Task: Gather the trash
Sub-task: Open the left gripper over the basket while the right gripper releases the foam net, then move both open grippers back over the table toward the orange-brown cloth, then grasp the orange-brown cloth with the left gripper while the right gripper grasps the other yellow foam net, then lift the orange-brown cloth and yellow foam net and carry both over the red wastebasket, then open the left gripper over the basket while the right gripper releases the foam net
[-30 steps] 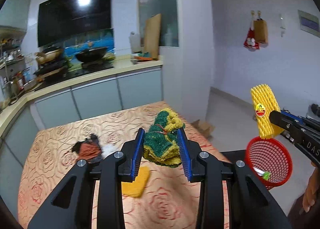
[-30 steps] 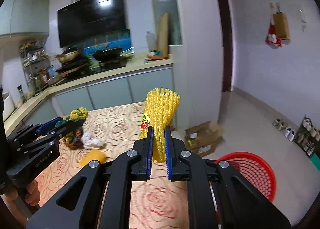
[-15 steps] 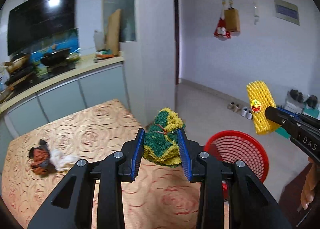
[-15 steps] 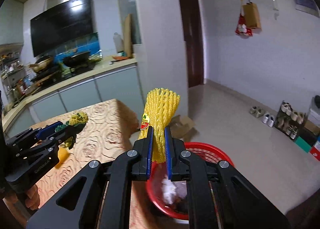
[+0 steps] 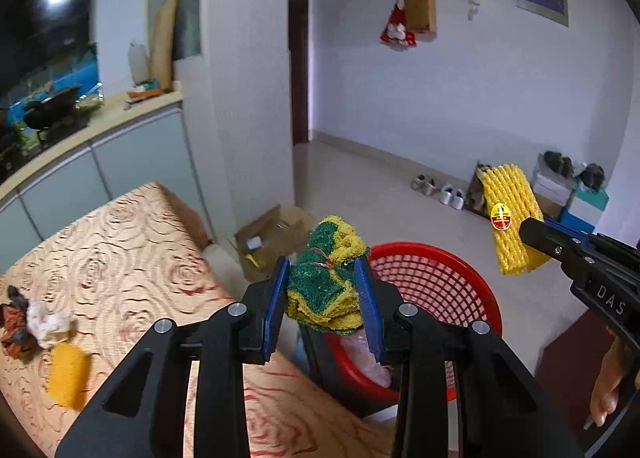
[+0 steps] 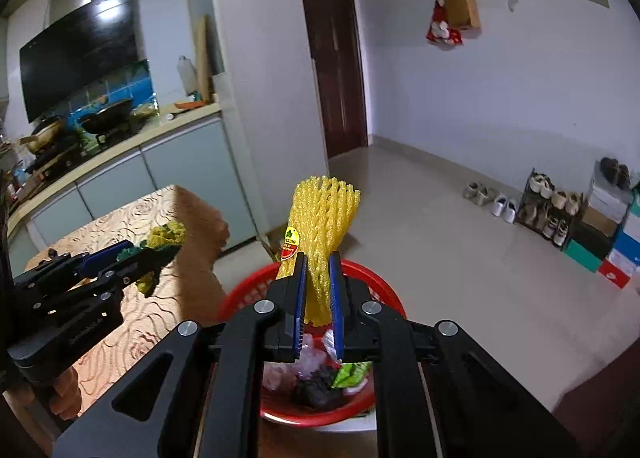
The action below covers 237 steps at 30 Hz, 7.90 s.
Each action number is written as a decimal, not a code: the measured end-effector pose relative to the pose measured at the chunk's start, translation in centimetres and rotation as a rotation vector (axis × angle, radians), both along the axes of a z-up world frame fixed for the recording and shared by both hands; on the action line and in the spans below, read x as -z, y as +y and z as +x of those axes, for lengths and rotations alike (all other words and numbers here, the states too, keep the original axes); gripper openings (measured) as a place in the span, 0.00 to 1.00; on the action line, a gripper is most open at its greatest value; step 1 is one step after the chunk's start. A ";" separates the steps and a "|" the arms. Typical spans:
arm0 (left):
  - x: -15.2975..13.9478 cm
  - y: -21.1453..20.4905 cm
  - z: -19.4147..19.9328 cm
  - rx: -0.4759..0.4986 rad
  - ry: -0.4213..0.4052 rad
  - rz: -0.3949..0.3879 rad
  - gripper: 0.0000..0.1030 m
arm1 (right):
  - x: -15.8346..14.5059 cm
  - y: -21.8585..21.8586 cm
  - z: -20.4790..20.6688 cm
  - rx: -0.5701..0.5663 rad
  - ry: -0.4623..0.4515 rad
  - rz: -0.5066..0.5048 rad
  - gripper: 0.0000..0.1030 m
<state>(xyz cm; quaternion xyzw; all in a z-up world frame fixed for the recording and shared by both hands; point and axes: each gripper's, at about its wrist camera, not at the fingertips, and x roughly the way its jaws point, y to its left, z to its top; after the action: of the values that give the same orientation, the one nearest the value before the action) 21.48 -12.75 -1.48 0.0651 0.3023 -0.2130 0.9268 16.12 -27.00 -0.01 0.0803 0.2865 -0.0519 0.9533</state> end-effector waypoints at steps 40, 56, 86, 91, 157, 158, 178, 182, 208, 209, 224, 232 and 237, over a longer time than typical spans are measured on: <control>3.2 1.0 3.7 0.011 0.120 -0.036 0.72 | 5.6 -0.6 3.4 0.010 0.173 0.082 0.53; -0.5 17.1 -0.7 -0.318 0.016 -0.030 0.72 | 1.4 11.7 3.7 -0.202 0.034 0.029 0.59; 4.9 36.9 2.6 -0.537 0.093 0.041 0.74 | 6.2 34.9 9.7 -0.586 0.248 0.047 0.65; 5.5 36.7 4.4 -0.506 0.108 0.042 0.74 | 7.2 35.6 10.5 -0.606 0.293 0.075 0.65; -7.0 32.4 -10.2 -0.579 -0.226 -0.072 0.20 | -6.4 26.9 1.3 -0.548 -0.127 -0.003 0.14; -7.1 32.1 -10.2 -0.571 -0.228 -0.073 0.20 | -6.5 26.5 1.2 -0.539 -0.130 -0.004 0.14; -7.0 19.2 -6.7 -0.278 -0.216 -0.094 0.20 | -6.7 14.9 0.3 -0.274 -0.133 -0.029 0.14; -6.2 16.1 -5.8 -0.204 -0.193 -0.103 0.20 | -6.3 12.0 0.2 -0.207 -0.124 -0.038 0.14; 2.1 -3.2 -0.4 0.186 0.050 -0.011 0.20 | 0.6 -1.0 1.1 0.040 0.058 -0.018 0.14; 2.7 -3.6 0.0 0.186 0.066 -0.002 0.20 | 1.0 -1.1 1.3 0.040 0.069 -0.015 0.14; 5.1 -3.8 1.9 0.170 0.146 0.007 0.30 | 4.8 -2.2 3.6 0.040 0.167 0.068 0.44; 3.3 -0.8 1.4 0.116 0.108 -0.033 0.46 | 4.3 -1.7 2.9 0.044 0.142 0.068 0.47; 2.2 1.2 0.7 0.070 0.078 -0.049 0.50 | 3.6 -1.0 2.4 0.046 0.115 0.056 0.47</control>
<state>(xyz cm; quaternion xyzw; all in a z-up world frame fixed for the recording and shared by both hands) 22.22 -11.55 -3.64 0.0445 0.3303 -0.2553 0.9076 18.50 -27.99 -3.61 0.1104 0.3402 -0.0706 0.9312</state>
